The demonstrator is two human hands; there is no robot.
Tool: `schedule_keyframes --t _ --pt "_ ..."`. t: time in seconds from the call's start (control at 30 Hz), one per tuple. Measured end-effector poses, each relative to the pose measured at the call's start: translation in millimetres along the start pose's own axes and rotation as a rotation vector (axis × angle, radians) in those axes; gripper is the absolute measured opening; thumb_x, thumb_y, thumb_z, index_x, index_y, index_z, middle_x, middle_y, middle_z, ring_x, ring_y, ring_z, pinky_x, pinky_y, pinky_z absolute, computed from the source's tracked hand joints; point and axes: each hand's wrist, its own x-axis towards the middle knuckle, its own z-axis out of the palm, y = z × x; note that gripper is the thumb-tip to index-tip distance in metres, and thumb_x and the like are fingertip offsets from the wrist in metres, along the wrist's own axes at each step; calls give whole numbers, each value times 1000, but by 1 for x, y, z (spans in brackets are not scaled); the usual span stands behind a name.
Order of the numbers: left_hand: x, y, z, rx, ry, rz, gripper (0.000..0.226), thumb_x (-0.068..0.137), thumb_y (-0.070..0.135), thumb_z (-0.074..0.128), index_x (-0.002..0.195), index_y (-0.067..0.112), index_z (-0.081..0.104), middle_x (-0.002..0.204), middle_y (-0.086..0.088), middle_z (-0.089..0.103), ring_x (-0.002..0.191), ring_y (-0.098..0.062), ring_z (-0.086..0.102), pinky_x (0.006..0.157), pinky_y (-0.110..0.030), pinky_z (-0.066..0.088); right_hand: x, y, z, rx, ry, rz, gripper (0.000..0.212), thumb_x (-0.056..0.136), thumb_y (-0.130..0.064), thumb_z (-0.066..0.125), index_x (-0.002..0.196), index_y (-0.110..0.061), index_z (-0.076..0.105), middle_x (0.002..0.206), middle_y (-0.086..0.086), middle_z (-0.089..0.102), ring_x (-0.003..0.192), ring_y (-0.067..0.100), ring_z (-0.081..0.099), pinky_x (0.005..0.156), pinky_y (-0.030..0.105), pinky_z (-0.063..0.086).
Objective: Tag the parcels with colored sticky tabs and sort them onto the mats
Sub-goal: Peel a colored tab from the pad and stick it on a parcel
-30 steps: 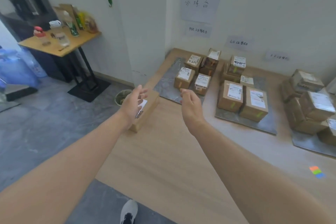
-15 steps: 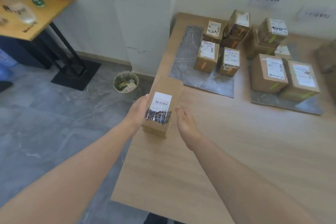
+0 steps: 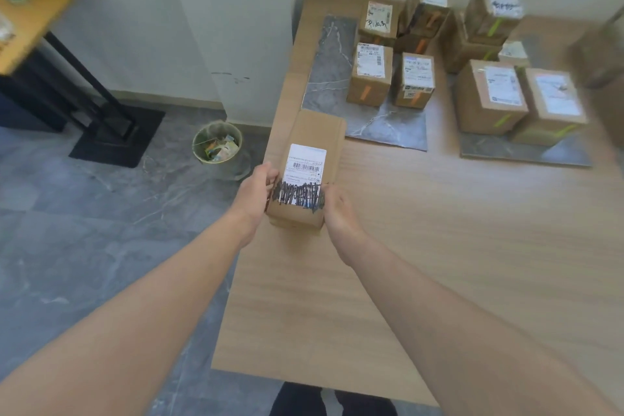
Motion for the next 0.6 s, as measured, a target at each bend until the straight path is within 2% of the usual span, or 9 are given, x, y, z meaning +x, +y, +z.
schedule_keyframes --t 0.03,0.1,0.23,0.33,0.43,0.5,0.6 --pt "-8 8 7 -17 -17 6 39 105 43 32 116 21 63 104 13 68 96 -6 63 81 -24 48 -7 -6 -9 9 29 -18 30 103 -26 39 108 -12 65 91 -12 66 80 6 57 57 10 42" --pt "-27 23 23 -23 -40 25 42 106 40 30 122 17 61 99 13 67 90 -7 64 82 -27 48 -20 -15 -29 14 77 -52 29 103 -25 40 109 -13 65 90 -13 63 79 5 55 62 15 42" --pt "-66 51 65 2 -88 77 39 106 40 33 122 17 60 100 10 66 86 -10 64 79 -30 51 -47 -34 -82 13 159 -90 25 102 -28 40 104 -17 63 88 -12 62 80 7 53 69 25 41" --pt "-93 67 104 27 -105 134 34 104 37 36 112 17 63 96 5 65 78 -13 61 73 -32 52 -64 -41 -127 -7 180 -162 24 103 -29 40 104 -19 62 92 -13 63 83 4 55 72 25 42" --pt "-120 70 151 38 -127 151 35 104 39 36 94 21 65 89 2 64 76 -18 58 73 -34 51 -76 -37 -179 -9 192 -216 27 102 -29 39 109 -20 64 95 -15 64 90 6 58 74 27 42" --pt "-135 61 187 65 -140 148 40 101 39 37 89 20 69 85 0 65 74 -20 58 74 -35 52 -83 -27 -215 0 188 -217 27 101 -28 40 111 -22 64 97 -16 64 89 4 58 73 28 42" --pt "-155 33 246 50 -112 124 35 96 33 39 85 19 69 81 1 66 69 -20 58 67 -33 52 -93 -5 -277 -21 164 -214 28 100 -28 38 110 -19 63 95 -16 64 86 5 57 72 28 42"
